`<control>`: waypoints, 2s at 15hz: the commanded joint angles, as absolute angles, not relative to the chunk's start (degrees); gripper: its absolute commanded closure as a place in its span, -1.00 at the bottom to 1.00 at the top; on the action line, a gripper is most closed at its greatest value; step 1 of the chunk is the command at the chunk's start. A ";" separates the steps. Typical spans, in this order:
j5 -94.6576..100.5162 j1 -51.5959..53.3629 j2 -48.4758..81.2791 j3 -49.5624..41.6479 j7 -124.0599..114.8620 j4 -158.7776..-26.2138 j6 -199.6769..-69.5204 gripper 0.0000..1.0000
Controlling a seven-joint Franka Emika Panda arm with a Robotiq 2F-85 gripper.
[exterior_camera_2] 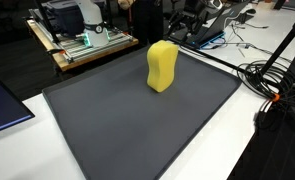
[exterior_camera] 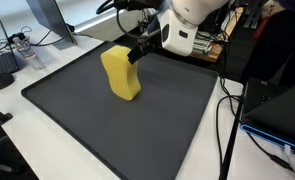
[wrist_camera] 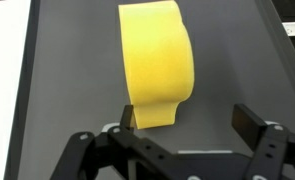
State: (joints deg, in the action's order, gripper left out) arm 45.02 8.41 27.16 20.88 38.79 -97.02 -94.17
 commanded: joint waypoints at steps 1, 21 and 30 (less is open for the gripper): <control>45.59 11.23 28.12 17.28 40.22 -96.33 -95.73 -1.00; 50.09 12.22 31.78 11.97 46.21 -96.30 -96.36 -0.77; 49.49 12.40 31.73 12.06 47.17 -95.82 -95.37 0.59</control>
